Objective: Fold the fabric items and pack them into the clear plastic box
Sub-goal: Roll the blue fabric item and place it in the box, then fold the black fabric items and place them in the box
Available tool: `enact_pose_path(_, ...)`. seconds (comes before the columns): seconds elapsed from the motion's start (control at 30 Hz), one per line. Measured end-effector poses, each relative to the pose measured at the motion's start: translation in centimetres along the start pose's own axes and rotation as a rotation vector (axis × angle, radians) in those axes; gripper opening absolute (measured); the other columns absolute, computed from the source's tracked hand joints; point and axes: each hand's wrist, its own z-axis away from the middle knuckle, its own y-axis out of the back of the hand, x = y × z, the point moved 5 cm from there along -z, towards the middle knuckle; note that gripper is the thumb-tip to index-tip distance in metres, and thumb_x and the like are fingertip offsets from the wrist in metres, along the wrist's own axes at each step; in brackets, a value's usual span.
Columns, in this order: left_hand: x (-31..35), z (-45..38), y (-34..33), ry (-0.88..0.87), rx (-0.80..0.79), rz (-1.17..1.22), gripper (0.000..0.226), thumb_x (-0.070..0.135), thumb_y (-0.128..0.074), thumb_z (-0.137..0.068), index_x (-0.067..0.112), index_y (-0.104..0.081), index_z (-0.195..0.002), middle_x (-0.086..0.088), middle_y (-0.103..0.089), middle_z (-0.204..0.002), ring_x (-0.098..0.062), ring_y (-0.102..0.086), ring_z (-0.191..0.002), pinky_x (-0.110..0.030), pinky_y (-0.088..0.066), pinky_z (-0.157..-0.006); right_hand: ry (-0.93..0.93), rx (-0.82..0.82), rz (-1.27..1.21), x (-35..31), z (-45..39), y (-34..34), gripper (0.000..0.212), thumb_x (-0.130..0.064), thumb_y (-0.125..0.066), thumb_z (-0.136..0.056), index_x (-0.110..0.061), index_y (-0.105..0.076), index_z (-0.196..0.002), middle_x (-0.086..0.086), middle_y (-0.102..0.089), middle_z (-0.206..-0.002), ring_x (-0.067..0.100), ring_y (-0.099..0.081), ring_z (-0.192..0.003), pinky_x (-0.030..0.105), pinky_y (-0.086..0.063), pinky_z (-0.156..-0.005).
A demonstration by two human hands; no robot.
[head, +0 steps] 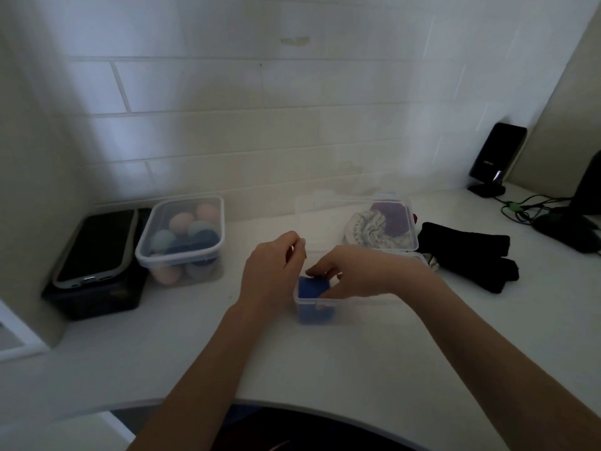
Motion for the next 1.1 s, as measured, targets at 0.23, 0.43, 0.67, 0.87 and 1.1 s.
enact_pose_path(0.23,0.2,0.0,0.2,-0.002,0.03,0.047,0.026,0.023,-0.049,-0.093,0.01,-0.056,-0.072,-0.011,-0.058,-0.057,-0.027,-0.052,-0.053,-0.037,-0.039,-0.051,-0.025,0.108,-0.18,0.9,1.2,0.9,0.062,-0.02,-0.073,-0.079,-0.015,-0.049,-0.136,-0.002,-0.056,-0.137,0.01,-0.054,-0.123,0.018,-0.036,-0.101)
enact_pose_path(0.43,0.4,0.1,0.5,-0.018,0.044,0.075,0.025,0.02,-0.05,-0.094,0.013,-0.052,-0.07,-0.003,-0.051,-0.053,-0.018,-0.045,-0.048,-0.025,-0.033,-0.05,-0.009,0.26,-0.229,1.3,2.1,1.8,0.041,-0.017,-0.07,-0.082,-0.017,-0.062,-0.123,-0.001,-0.066,-0.124,0.009,-0.061,-0.112,0.022,-0.047,-0.099)
enact_pose_path(0.67,0.3,0.0,0.6,-0.055,0.085,0.09,0.027,0.019,-0.05,-0.094,0.009,-0.054,-0.069,-0.008,-0.054,-0.054,-0.022,-0.047,-0.047,-0.023,-0.034,-0.049,-0.009,0.468,-0.342,3.1,3.8,3.6,0.021,-0.007,-0.066,-0.084,-0.013,-0.073,-0.102,-0.005,-0.071,-0.094,-0.018,-0.057,-0.064,-0.009,-0.036,-0.065)
enact_pose_path(0.87,0.3,0.0,0.5,-0.076,0.084,0.096,0.027,0.022,-0.05,-0.093,0.009,-0.055,-0.069,-0.01,-0.056,-0.054,-0.026,-0.05,-0.047,-0.034,-0.04,-0.049,-0.172,0.9,-0.269,9.5,6.3,5.5,0.023,-0.003,-0.061,-0.083,-0.017,-0.074,-0.098,0.009,-0.073,-0.098,0.016,-0.065,-0.086,0.022,-0.048,-0.082)
enact_pose_path(1.1,0.3,0.0,0.6,-0.067,0.088,0.108,0.029,0.027,-0.047,-0.09,0.01,-0.055,-0.068,-0.009,-0.054,-0.052,-0.021,-0.045,-0.045,-0.032,-0.037,-0.048,-0.792,0.5,-0.037,19.0,6.5,-0.1,0.071,-0.054,-0.04,-0.092,-0.018,-0.018,-0.149,0.003,-0.018,-0.159,0.024,-0.009,-0.147,0.061,-0.005,-0.114)
